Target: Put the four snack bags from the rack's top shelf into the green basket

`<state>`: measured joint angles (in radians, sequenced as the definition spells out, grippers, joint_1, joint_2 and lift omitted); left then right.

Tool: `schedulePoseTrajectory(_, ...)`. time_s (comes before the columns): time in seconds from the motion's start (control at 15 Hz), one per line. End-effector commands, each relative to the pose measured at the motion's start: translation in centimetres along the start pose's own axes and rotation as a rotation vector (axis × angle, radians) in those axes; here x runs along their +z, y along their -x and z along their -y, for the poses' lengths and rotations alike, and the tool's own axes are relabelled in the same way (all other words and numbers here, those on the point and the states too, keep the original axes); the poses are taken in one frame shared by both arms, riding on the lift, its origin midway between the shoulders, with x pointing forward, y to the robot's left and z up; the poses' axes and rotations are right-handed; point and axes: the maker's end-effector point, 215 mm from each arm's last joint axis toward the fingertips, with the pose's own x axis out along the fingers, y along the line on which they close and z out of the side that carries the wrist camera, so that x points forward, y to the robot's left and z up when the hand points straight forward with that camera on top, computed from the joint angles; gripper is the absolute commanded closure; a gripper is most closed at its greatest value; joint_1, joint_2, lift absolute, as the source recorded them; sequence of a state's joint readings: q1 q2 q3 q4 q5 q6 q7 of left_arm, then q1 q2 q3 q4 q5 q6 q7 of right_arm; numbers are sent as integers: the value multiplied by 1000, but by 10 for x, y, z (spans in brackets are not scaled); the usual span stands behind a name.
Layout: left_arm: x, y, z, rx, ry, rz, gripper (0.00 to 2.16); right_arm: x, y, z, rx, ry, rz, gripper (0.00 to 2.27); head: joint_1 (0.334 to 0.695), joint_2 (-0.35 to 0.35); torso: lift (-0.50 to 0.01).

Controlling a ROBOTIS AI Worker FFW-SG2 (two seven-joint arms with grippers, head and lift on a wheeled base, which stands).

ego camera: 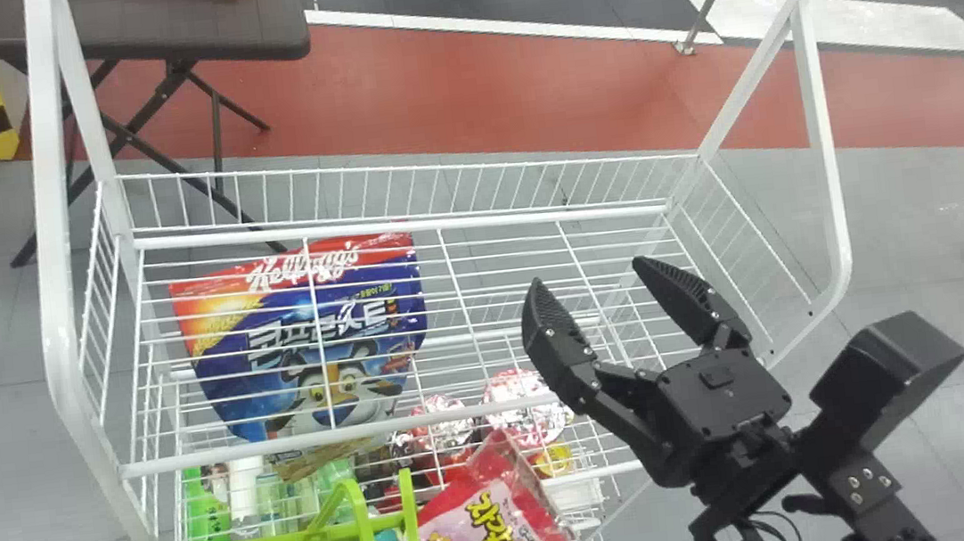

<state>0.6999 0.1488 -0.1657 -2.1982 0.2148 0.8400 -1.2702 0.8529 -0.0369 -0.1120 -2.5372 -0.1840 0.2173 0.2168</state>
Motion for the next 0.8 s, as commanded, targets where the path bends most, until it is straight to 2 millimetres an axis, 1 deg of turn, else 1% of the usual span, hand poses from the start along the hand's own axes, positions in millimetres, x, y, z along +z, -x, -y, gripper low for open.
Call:
schedulePoseTrajectory(0.0, 0, 0, 0, 0, 0, 0, 2078, -2, 0, 1, -5, -3, -6, 60, 695, -350, 0)
schedulePoseTrajectory(0.73, 0, 0, 0, -1, 1, 0, 2074, 5, 3, 0, -6, -2, 11, 63, 695, -350, 0)
